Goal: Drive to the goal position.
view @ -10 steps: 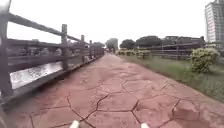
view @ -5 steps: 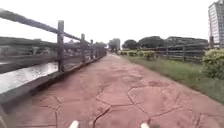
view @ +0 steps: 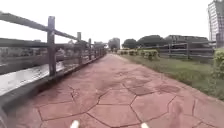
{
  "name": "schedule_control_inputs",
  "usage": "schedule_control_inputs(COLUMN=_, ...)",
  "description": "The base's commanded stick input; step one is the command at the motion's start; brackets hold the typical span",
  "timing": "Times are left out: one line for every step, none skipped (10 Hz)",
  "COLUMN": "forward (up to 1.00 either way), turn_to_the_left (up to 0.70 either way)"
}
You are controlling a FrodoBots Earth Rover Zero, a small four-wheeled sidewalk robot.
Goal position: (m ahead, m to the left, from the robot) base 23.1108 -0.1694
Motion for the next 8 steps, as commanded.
schedule_control_inputs(forward=0.70, turn_to_the_left=0.00)
schedule_control_inputs(forward=0.70, turn_to_the_left=0.00)
schedule_control_inputs(forward=0.70, turn_to_the_left=0.00)
schedule_control_inputs(forward=0.70, turn_to_the_left=0.00)
schedule_control_inputs(forward=0.70, turn_to_the_left=0.00)
schedule_control_inputs(forward=0.70, turn_to_the_left=0.00)
schedule_control_inputs(forward=0.70, turn_to_the_left=0.00)
schedule_control_inputs(forward=0.70, turn_to_the_left=0.00)
